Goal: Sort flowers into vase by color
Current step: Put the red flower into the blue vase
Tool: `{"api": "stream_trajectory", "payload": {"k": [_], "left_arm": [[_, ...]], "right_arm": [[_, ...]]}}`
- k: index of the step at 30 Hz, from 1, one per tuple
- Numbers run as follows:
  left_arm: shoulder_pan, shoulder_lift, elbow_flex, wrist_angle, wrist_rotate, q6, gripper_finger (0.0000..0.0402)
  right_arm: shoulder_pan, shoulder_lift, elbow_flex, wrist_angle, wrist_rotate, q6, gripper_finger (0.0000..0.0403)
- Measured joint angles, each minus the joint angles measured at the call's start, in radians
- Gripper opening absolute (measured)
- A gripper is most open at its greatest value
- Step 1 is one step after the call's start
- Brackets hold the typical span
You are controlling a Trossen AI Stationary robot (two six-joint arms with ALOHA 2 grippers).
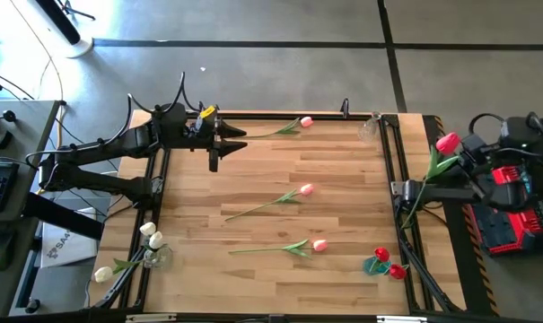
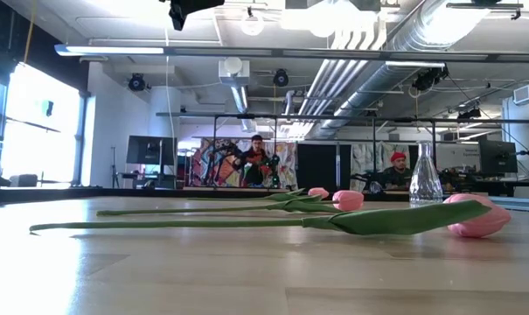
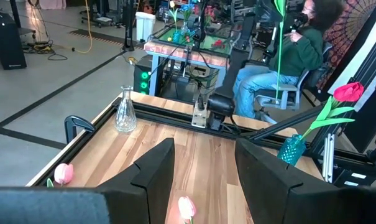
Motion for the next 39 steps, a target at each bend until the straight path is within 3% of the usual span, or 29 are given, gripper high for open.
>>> {"api": "stream_trajectory", "payload": {"k": [6, 21, 28, 34, 39], "left_arm": [[0.0, 0.0, 0.0, 0.0, 0.0, 0.0, 0.0158], [0.0, 0.0, 0.0, 0.0, 0.0, 0.0, 0.0158], [0.0, 0.0, 0.0, 0.0, 0.0, 0.0, 0.0158], [0.0, 0.0, 0.0, 0.001, 0.0, 0.0, 0.0158], [0.0, 0.0, 0.0, 0.0, 0.0, 0.0, 0.0158]], "right_arm": [[-0.156, 0.001, -0.045, -0.013, -0.137, -0.058, 0.0], [-0.396, -0.087, -0.032, -0.128, -0.381, -0.089, 0.0], [-0.575, -0.084, -0.035, -0.207, -0.586, -0.212, 0.0], [-0.575, -0.158, -0.098, -0.218, -0.586, -0.211, 0.0], [-0.646, -0.225, -0.144, -0.207, -0.659, -0.175, 0.0]]}}
